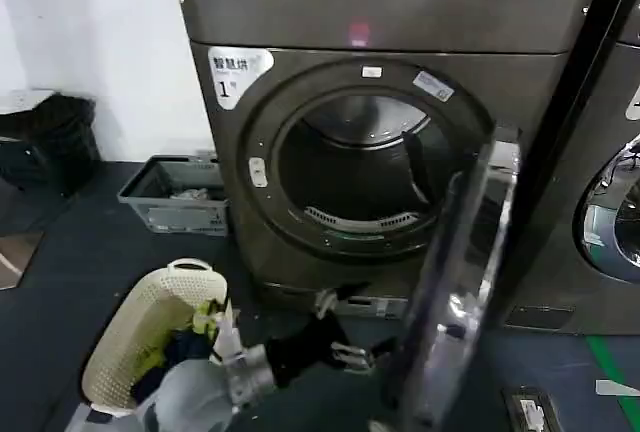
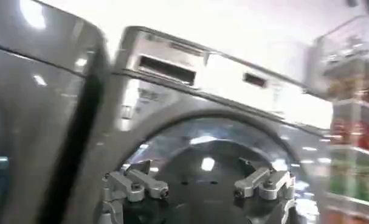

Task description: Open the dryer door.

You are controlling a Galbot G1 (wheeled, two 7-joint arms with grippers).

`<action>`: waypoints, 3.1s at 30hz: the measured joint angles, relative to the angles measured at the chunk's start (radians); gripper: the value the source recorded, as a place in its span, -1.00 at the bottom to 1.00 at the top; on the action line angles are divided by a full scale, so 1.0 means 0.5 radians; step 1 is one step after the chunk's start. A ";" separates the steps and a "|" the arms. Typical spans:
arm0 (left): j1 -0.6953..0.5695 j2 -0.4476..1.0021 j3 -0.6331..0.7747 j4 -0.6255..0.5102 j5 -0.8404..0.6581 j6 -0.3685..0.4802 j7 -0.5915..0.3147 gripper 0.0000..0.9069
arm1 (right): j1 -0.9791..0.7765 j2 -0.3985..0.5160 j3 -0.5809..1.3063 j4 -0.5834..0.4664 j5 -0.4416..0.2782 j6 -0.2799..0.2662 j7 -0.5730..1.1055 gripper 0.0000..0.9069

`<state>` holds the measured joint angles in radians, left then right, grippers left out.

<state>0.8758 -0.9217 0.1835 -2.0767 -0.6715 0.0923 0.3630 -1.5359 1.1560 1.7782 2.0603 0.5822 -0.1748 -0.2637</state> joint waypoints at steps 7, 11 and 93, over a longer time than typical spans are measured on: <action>-0.299 -0.096 0.289 0.120 -0.029 0.002 0.003 1.00 | -0.053 0.005 0.196 -0.011 -0.069 0.014 0.192 1.00; -0.422 -0.163 0.423 0.183 -0.034 0.002 0.004 1.00 | -0.096 0.010 0.317 -0.011 -0.169 0.042 0.198 1.00; -1.188 -1.326 0.863 1.405 0.041 -0.108 -0.073 1.00 | -0.350 -0.188 1.281 -0.295 -0.498 -0.186 0.310 1.00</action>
<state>0.2816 -1.5845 0.6147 -1.3740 -0.6512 0.0381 0.3263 -1.7108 1.0621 2.4188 1.9126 0.3332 -0.2681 -0.1086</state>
